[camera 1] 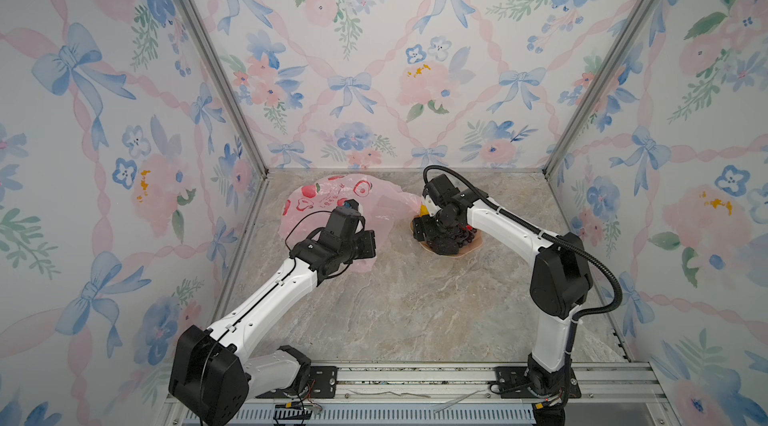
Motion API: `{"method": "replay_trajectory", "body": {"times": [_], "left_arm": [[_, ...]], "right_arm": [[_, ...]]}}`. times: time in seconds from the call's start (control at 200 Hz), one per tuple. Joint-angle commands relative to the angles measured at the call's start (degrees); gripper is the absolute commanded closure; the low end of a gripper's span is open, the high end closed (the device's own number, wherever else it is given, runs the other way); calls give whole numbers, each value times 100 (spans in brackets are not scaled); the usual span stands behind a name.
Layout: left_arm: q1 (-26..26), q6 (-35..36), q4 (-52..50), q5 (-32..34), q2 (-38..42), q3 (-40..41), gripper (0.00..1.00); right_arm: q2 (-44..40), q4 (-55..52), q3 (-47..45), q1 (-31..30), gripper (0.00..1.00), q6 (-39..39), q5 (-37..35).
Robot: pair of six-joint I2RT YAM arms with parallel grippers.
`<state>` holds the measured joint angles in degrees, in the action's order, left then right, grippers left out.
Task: Place the fruits into the plastic bag
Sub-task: Pick up the fruit from the plate.
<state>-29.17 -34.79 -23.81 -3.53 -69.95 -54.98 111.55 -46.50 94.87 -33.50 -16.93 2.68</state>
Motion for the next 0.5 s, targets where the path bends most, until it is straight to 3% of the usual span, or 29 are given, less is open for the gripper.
{"method": "replay_trajectory", "body": {"times": [0.0, 0.495], "left_arm": [[-44, -38, 92, -75, -9, -74, 100], [-96, -2, 129, -108, -50, -75, 100]], "right_arm": [[146, 4, 153, 1, 8, -104, -133], [520, 440, 294, 150, 20, -310, -257]]}}
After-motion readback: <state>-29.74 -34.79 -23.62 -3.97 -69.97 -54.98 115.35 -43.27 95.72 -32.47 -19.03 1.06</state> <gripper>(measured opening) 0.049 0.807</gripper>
